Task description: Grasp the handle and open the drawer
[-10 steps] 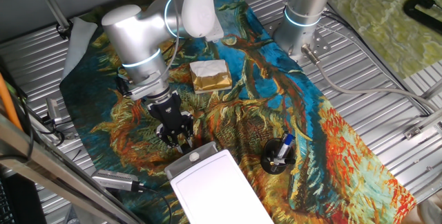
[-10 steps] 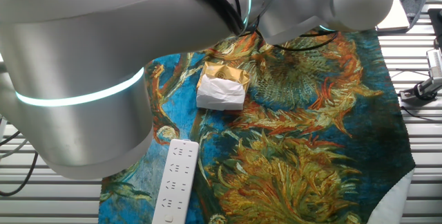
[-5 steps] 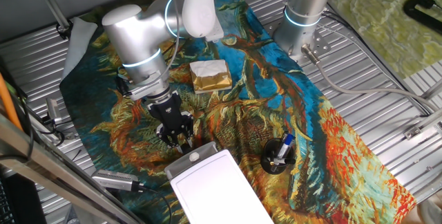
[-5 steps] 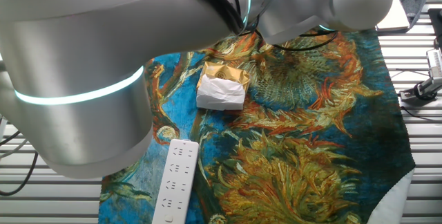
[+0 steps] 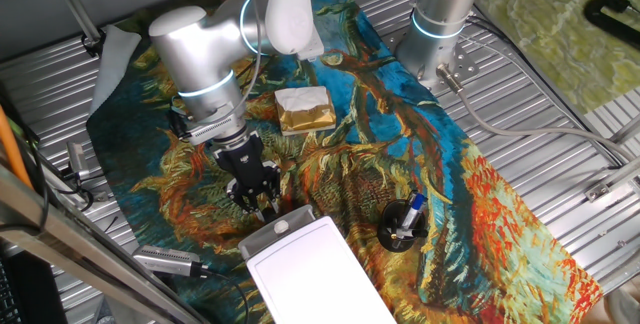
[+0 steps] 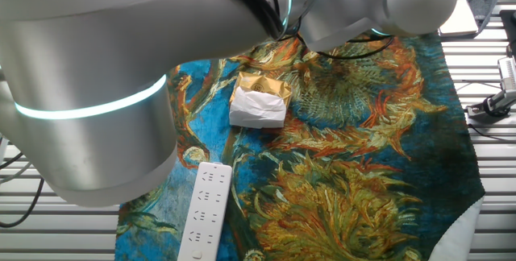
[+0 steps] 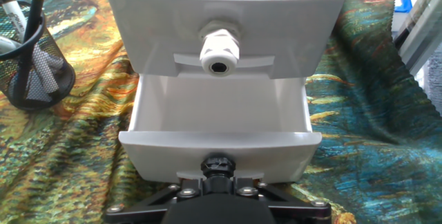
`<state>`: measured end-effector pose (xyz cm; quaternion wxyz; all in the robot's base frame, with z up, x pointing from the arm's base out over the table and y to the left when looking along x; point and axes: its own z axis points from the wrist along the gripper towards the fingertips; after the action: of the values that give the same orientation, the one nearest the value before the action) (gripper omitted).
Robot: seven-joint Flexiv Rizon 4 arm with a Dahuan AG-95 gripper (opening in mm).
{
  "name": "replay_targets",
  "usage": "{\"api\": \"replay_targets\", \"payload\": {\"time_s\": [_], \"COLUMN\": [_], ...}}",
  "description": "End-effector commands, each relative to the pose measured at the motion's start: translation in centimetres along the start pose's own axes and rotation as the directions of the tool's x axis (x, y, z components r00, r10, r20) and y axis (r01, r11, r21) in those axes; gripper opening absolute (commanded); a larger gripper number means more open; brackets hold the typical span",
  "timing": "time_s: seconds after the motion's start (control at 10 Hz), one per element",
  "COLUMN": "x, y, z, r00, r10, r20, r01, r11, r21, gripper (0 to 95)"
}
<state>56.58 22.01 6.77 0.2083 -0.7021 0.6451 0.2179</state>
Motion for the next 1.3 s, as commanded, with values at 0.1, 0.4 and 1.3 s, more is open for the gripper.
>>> {"api": "replay_targets", "payload": {"time_s": [0.1, 0.4, 1.3], "x": [-0.01, -0.01, -0.01], "y": [-0.06, -0.06, -0.06], "z": [0.00, 0.00, 0.00], "r00": [1.000, 1.000, 1.000], "r10": [0.002, 0.005, 0.011], "r20": [0.001, 0.001, 0.001], "r01": [-0.002, -0.005, -0.011], "r11": [1.000, 1.000, 1.000], "r21": [0.004, 0.009, 0.025], "gripper": [0.0, 0.0, 0.0]}}
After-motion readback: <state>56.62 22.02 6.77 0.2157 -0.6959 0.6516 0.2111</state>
